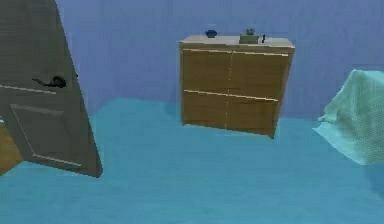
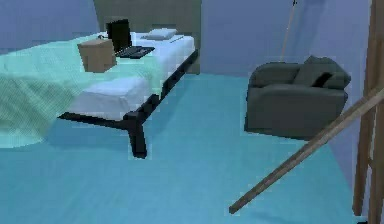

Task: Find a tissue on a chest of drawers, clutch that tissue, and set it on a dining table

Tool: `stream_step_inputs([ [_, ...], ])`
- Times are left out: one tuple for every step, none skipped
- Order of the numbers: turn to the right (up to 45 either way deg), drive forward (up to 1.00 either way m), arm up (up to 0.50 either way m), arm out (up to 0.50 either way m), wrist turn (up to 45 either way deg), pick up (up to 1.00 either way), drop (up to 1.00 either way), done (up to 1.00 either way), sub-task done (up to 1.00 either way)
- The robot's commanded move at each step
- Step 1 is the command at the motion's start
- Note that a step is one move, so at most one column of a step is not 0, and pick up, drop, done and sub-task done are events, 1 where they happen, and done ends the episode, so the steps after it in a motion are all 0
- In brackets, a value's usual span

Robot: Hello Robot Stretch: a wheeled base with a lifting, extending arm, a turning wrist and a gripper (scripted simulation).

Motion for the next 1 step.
stream_step_inputs([
  [15.0, 0.00, 0.00, 0.00, 0.0, 0.00, 0.00, 0.00, 0.00],
])
